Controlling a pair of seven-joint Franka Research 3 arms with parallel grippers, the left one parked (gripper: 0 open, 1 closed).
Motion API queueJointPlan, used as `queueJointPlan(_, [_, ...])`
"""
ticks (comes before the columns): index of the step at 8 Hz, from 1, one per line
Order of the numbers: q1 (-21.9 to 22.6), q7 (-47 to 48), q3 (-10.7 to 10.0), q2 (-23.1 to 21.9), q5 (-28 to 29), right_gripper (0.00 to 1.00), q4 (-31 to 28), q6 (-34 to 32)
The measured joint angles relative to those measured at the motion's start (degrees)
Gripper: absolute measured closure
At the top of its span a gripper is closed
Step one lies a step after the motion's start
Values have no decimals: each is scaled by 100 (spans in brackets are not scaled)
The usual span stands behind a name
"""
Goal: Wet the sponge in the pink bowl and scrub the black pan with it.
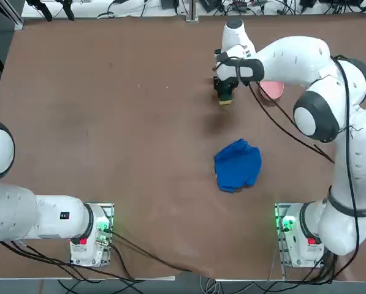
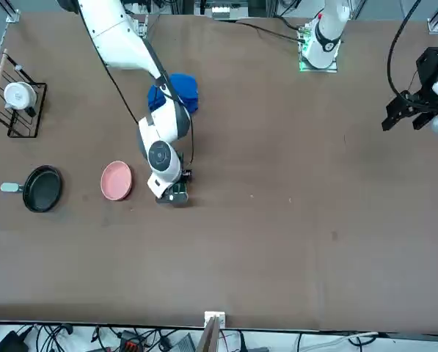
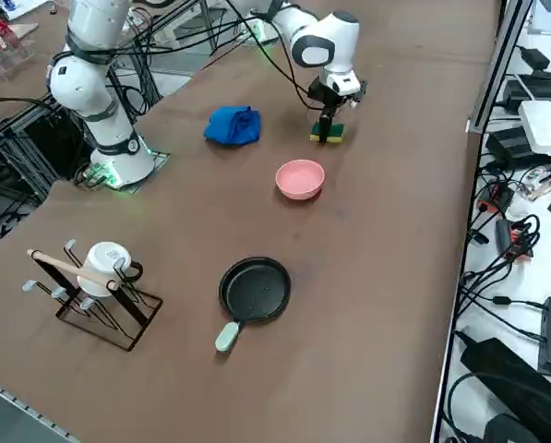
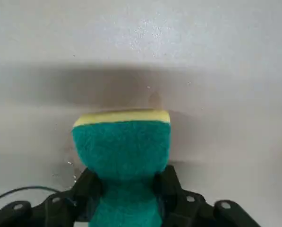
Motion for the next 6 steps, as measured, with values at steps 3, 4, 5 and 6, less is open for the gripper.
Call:
queueJointPlan(3, [-171, 32, -118, -345, 0, 56, 105, -493])
queueJointPlan(4, [-364, 2, -143, -597, -1, 55, 121, -875])
queueJointPlan(5, [-607, -189, -157, -840, -4, 55, 127, -1337])
queueJointPlan(6, [-912, -626, -164, -1033, -7, 55, 125, -1834])
